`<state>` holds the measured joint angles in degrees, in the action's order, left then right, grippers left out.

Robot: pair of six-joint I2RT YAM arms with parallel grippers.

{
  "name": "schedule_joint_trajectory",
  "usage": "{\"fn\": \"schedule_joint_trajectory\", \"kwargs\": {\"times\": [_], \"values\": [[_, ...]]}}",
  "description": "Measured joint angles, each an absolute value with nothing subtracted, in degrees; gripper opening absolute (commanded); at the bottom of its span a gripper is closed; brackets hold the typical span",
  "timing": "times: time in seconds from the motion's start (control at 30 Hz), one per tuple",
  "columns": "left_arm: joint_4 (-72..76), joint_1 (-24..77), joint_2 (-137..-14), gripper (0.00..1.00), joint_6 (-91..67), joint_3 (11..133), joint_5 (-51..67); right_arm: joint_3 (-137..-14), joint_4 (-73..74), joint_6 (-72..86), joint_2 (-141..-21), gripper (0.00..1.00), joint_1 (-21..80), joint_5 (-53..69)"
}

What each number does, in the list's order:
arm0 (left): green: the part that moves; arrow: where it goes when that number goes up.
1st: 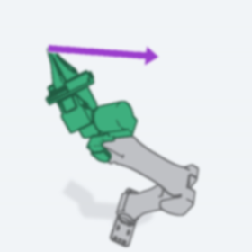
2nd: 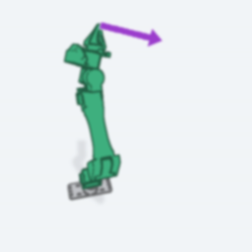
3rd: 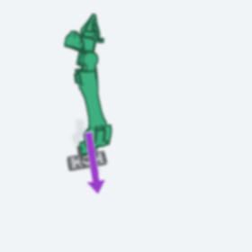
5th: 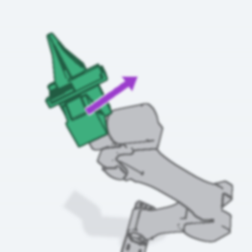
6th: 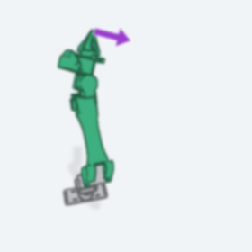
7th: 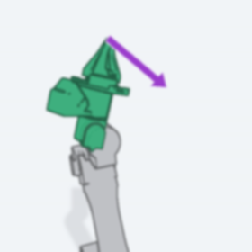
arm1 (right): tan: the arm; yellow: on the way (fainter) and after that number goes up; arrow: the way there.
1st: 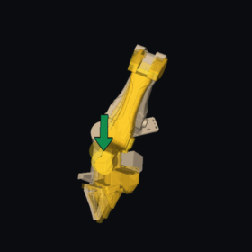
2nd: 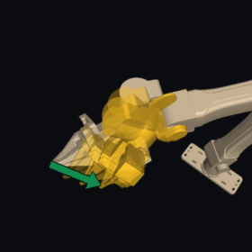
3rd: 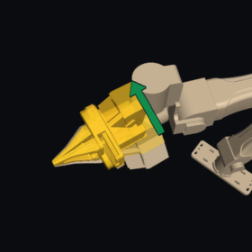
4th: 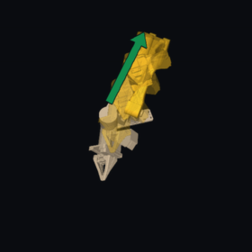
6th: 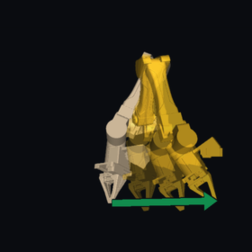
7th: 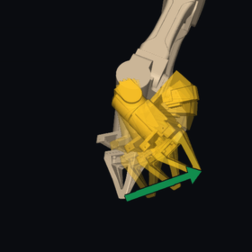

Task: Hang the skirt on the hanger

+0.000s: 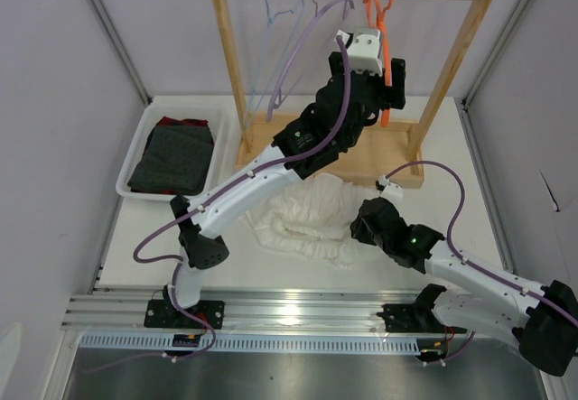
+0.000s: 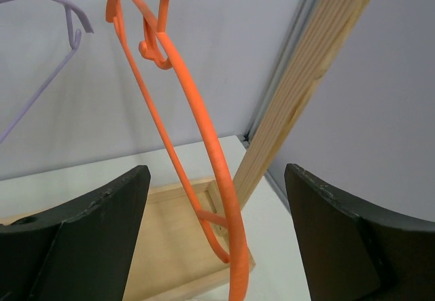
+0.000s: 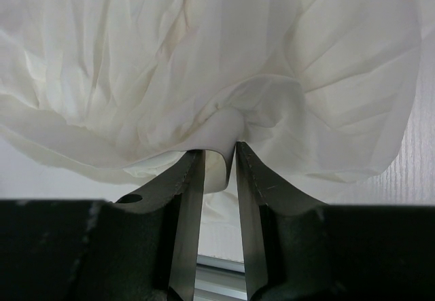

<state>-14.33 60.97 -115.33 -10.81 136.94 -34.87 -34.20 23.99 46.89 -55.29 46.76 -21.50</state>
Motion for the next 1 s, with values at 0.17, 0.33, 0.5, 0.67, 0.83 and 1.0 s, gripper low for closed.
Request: {"fn": "schedule_joint_trajectory", "kwargs": {"times": [0.17,0.33,0.5,0.67,0.83,1.0], "values": [[-11.8,61.0,-117.2,0.85,-8.4,137.1,-36.5,-34.2,23.6,46.9,-55.3,0.30,46.8,-21.5],[-11.2,60.9,-118.9,0.81,-7.2,137.3,-37.8,-34.2,23.6,46.9,-55.3,0.29,46.8,-21.5],[-11.3,60.3,-119.3,0.69,-7.1,137.3,-38.0,-34.2,23.6,46.9,-55.3,0.29,46.8,-21.5],[-11.6,59.0,-119.3,0.59,-7.1,137.4,-38.0,-33.8,23.5,46.9,-55.0,0.29,46.8,-21.4],[-12.2,58.0,-119.3,0.48,-7.1,137.4,-37.9,-33.6,23.5,47.0,-54.5,0.29,46.8,-21.3],[-12.6,57.6,-119.3,0.43,-7.0,137.4,-37.8,-33.6,23.4,46.9,-54.4,0.29,46.8,-21.3]]}}
